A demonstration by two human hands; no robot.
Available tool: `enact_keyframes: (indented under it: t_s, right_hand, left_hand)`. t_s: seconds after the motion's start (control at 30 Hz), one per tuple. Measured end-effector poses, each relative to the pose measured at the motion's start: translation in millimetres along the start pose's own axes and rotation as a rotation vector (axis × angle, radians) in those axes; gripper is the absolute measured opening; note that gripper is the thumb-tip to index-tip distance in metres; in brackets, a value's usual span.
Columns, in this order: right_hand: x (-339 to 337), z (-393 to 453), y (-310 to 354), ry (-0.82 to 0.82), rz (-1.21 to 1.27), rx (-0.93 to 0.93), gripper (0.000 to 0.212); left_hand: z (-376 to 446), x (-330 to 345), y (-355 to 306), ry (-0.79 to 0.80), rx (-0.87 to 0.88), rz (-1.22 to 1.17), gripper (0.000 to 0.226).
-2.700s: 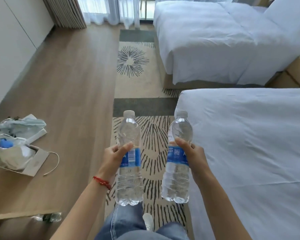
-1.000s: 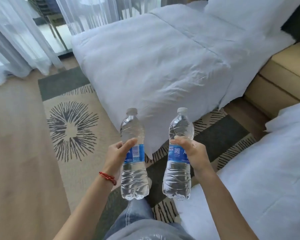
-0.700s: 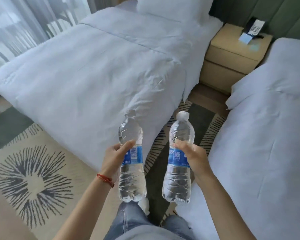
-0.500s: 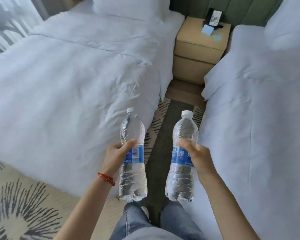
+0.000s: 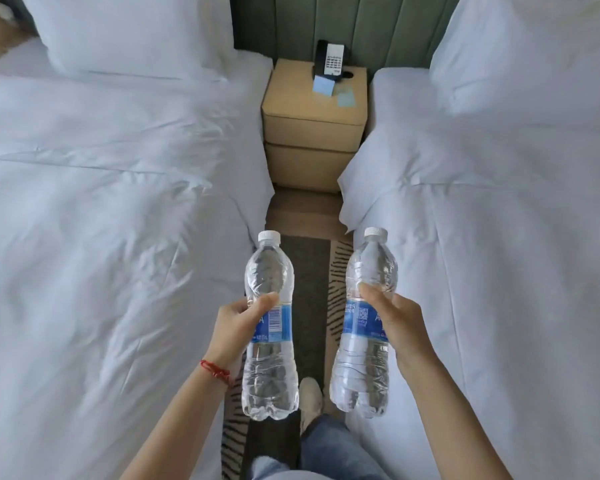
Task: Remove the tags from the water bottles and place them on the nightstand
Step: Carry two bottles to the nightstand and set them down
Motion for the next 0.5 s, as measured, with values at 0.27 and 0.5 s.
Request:
enact_keyframes:
  t_s: [0.27,0.5]
  right_hand:
    - [-11,142,54,0.024,-0.011,-0.015,0.023]
    - [9,255,92,0.007,0.036,-0.026,0.021]
  left_hand:
    - [102,32,-103,-0.041,0.004,-0.007,0.031]
    - [198,43,-175,-0.028,0.017,-0.062,0.028]
Point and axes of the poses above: each hand's wrist, its own z-axis towards the middle knuckle, its own x-axis out of the palm, y = z × x, the point moved 6 cm from there along z, towards the middle knuckle, and after that the axes turned 9 degrees about -x, right-handed, at the moved point
